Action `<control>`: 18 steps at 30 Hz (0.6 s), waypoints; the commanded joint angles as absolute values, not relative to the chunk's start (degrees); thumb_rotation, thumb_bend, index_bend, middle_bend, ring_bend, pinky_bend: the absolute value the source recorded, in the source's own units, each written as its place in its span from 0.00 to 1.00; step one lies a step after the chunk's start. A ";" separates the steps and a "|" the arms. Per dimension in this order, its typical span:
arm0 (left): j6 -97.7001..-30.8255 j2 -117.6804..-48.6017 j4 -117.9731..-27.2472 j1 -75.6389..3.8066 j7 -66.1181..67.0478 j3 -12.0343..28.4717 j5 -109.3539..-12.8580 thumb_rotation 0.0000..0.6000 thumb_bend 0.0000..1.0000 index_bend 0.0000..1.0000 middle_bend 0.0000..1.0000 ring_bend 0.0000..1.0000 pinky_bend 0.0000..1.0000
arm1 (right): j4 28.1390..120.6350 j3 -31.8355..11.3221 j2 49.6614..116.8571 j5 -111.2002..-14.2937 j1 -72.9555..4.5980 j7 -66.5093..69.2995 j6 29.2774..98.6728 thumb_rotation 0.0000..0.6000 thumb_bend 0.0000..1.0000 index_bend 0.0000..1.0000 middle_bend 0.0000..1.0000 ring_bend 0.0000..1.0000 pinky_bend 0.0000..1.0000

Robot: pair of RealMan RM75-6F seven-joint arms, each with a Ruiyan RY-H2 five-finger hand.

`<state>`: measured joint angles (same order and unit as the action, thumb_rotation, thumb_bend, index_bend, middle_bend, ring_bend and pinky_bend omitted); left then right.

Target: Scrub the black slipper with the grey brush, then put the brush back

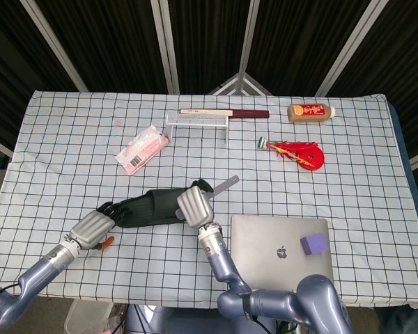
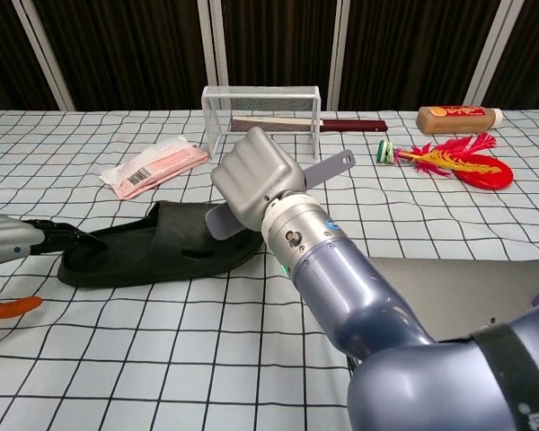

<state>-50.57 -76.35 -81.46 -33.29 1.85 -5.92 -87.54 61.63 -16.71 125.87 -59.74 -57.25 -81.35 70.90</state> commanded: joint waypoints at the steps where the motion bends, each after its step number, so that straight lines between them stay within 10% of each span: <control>1: -50.13 -76.74 -81.25 -33.63 1.79 -5.65 -87.36 1.00 0.62 0.00 0.05 0.00 0.01 | 64.40 -15.56 125.18 -60.76 -56.54 -82.73 72.03 1.00 0.72 0.68 0.66 0.57 0.62; 18: -70.98 -69.58 -82.18 -28.12 -11.99 -7.85 -99.26 1.00 0.23 0.00 0.02 0.00 0.01 | 67.20 -20.73 109.77 -57.46 -50.67 -75.21 71.84 1.00 0.73 0.68 0.66 0.57 0.62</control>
